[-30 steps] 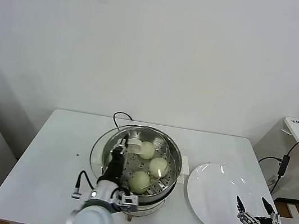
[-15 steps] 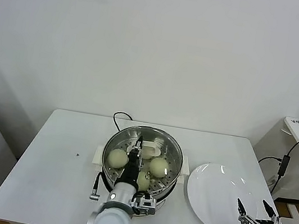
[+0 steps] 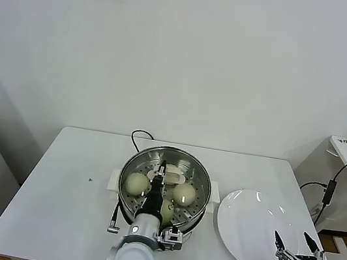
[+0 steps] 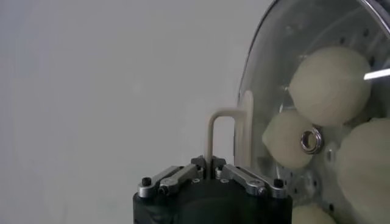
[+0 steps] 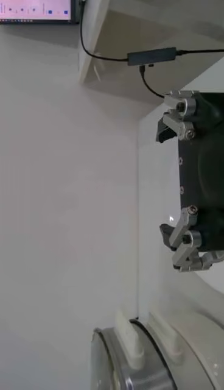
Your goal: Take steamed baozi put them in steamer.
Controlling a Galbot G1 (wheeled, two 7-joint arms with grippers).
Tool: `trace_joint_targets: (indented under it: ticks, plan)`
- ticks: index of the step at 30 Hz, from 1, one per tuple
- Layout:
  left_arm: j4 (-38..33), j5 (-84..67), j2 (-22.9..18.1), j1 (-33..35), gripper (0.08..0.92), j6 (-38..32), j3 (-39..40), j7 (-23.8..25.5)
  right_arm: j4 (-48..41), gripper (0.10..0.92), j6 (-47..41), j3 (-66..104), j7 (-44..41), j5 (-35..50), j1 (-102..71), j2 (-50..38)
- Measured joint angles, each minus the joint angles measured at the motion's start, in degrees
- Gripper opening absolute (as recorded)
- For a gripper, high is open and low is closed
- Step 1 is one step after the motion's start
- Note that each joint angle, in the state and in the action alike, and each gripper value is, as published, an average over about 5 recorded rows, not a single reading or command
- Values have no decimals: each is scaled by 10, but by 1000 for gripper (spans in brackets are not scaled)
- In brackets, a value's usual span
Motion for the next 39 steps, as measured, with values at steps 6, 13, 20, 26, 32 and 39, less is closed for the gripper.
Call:
trace_joint_targets:
  ticks: [6,13,20,26,32,39]
  plan:
    - [12,12,-6,2,122,-5,-4,-8,-2,823,4,1,-4,0,-4,2]
    - [9,2,-5,12,196,-8,-3,-18,-5,823,5,1,-7,4,-2,-1]
    - [-19,-68,14,27,404,-14,-3,-53,-10,823,6,-5,-2,7,9,-6]
    - [-52,-147,47,38,594,-29,-15,-90,-12,823,5,-16,8,5,22,-11]
    - [-90,-235,89,49,755,-51,-33,-122,-16,823,1,-32,19,5,39,-19]
    - [-132,-336,136,61,822,-92,-64,-157,-17,823,-3,-54,29,7,63,-26]
